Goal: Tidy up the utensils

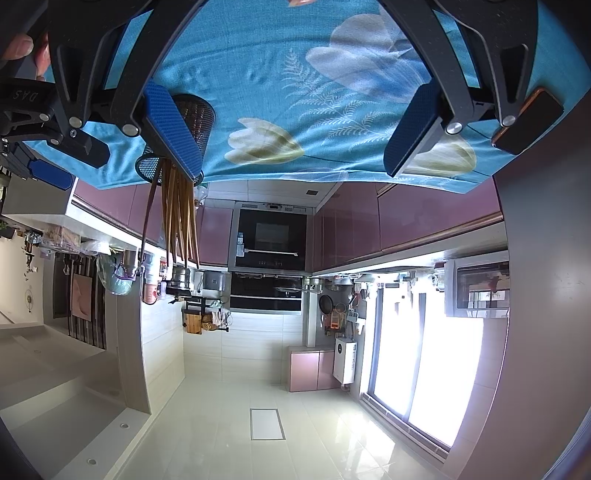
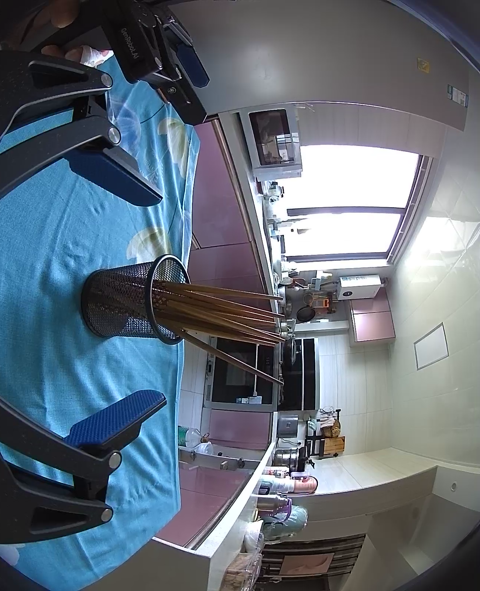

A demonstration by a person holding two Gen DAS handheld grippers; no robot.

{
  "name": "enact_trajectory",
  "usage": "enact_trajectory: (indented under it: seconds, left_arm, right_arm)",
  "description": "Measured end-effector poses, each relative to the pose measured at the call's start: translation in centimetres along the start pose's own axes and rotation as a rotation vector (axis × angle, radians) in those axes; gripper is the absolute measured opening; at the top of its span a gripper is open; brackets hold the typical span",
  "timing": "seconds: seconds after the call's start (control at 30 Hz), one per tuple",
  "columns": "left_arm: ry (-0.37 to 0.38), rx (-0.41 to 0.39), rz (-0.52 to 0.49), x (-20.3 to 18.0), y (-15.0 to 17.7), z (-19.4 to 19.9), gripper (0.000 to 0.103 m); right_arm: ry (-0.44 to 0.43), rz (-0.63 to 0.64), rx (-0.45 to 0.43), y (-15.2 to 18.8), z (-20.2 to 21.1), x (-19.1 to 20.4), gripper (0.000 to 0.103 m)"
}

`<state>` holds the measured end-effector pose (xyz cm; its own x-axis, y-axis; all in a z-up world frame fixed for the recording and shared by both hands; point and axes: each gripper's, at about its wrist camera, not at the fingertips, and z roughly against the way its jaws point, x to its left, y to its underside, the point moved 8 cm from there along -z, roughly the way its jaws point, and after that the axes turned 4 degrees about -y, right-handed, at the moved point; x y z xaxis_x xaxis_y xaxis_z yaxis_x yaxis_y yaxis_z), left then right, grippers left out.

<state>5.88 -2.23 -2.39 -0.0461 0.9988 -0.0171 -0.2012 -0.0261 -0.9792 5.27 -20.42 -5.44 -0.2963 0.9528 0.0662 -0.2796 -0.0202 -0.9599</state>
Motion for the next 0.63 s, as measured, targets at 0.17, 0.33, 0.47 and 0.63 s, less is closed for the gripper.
enact_trajectory:
  seconds: [0.17, 0.33, 0.47, 0.63]
  left_arm:
    - [-0.015, -0.013, -0.025, -0.2, -0.1, 0.1, 0.097]
    - [-0.018, -0.005, -0.032, -0.3, 0.1, 0.1, 0.097]
    - [-0.015, 0.063, -0.016, 0.2, 0.7, -1.2, 0.097]
    - [-0.067, 0.219, -0.019, 2.0, 2.8, -4.3, 0.097]
  right_arm:
    - [0.002, -0.001, 0.003, 0.1, 0.0, 0.0, 0.096]
    - [0.016, 0.002, 0.019, 0.4, -0.1, -0.5, 0.096]
    - [0.06, 0.008, 0.088, 1.4, -0.9, -2.6, 0.096]
    - [0.174, -0.024, 0.322, 4.8, -3.9, -7.9, 0.096]
